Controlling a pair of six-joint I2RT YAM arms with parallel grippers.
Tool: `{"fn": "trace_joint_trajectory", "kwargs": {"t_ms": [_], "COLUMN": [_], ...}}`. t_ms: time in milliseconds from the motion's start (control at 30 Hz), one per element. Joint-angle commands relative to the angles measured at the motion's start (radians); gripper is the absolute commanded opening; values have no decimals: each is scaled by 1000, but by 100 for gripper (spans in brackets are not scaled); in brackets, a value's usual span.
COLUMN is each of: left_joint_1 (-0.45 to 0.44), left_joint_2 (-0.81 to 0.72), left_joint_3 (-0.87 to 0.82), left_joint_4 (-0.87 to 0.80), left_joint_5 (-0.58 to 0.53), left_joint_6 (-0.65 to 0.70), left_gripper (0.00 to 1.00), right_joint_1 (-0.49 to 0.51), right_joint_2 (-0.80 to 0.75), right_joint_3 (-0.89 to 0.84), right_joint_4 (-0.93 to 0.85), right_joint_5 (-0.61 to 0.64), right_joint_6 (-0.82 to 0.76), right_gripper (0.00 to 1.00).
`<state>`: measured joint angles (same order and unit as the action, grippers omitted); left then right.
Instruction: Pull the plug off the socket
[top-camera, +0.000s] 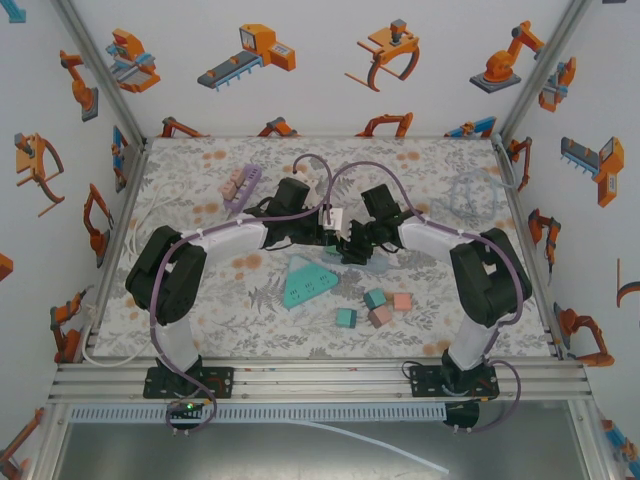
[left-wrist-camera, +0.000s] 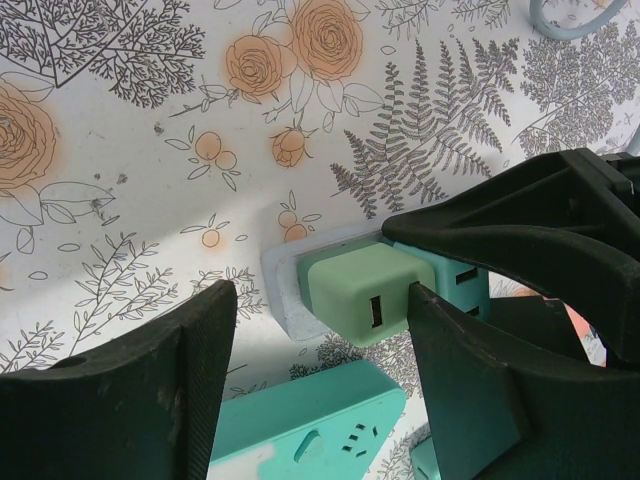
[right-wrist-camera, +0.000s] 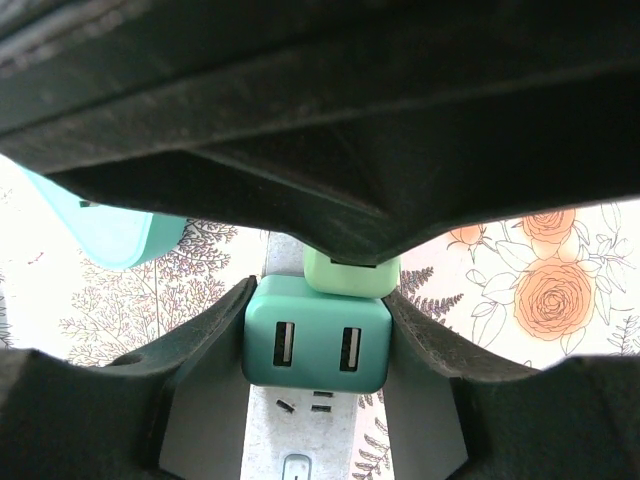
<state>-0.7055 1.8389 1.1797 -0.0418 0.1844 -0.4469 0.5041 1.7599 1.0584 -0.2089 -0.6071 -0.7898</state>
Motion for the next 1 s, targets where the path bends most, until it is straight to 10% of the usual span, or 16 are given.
{"fn": "trace_joint_trajectory", "kwargs": {"t_ms": [0, 467, 967], "left_joint_1": [-9, -10, -9], "left_joint_2": [106, 100, 104], "left_joint_3": [-80, -85, -73], "left_joint_4": [-294, -303, -313], "left_joint_5": [-80, -90, -99], "left_joint_6": [93, 93, 98], "left_gripper": [64, 64, 64], "right_joint_1": [-3, -3, -51], "right_joint_2": [-3, -78, -223], "right_joint_3": [43, 51, -65], "right_joint_4": [6, 69, 272], "right_joint_5": [-66, -48, -158], "right_joint_6": [47, 187, 293], "right_gripper": [25, 1, 0]}}
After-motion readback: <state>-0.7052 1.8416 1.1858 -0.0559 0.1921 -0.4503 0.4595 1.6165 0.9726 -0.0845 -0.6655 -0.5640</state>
